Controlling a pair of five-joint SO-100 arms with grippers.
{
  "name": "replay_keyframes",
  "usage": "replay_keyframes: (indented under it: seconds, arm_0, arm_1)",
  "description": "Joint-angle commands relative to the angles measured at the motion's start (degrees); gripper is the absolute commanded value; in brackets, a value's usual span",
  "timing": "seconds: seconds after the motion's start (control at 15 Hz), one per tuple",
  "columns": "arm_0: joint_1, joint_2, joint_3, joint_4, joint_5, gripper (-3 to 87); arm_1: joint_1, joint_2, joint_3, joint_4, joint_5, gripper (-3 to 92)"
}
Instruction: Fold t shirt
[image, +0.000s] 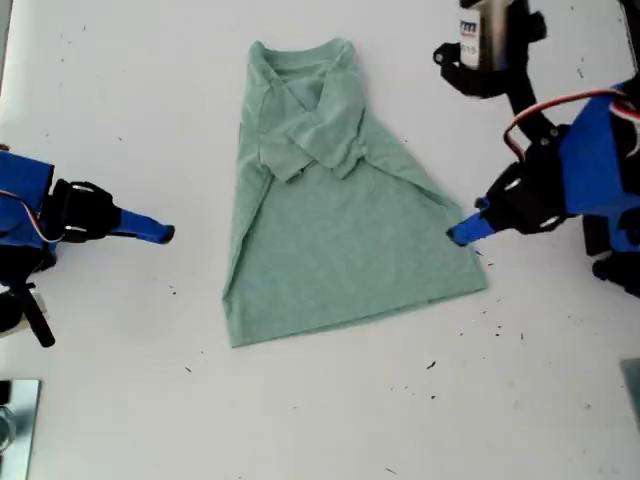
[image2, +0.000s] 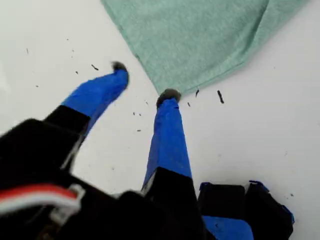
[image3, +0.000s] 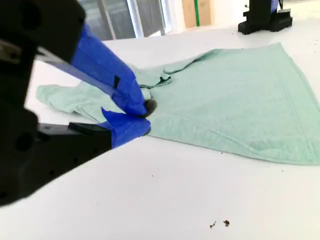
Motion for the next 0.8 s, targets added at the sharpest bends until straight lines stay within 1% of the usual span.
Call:
replay_keyframes:
  seconds: [0.0, 0.13, 0.33, 0.53, 0.67, 0.73]
  arm_0:
    - [-0.26, 0.35, 0.79, -0.62, 0.7, -0.1]
    - [-0.35, 0.35, 0.79, -0.7, 0.88, -0.1]
    - [-0.18, 0.35, 0.79, -0.7, 0.97, -0.1]
    - [0.18, 0.35, 0.79, -0.7, 0.97, -0.1]
    - [0.18, 0.35, 0.79, -0.7, 0.97, -0.1]
    - [0.18, 0.35, 0.79, -0.7, 0.97, -0.1]
  arm_1:
    - [-1.14, 0.18, 1.93, -0.79, 1.67, 23.0]
    - [-1.32, 0.7, 9.67, -4.48, 3.69, 23.4]
    - [-1.41, 1.93, 23.73, -16.44, 5.63, 23.6]
    - [-1.85, 6.06, 40.08, -30.5, 8.26, 22.6]
    - [-2.9, 6.33, 51.59, -42.54, 10.99, 21.5]
    - [-3.43, 5.62, 56.78, -48.96, 11.95, 18.7]
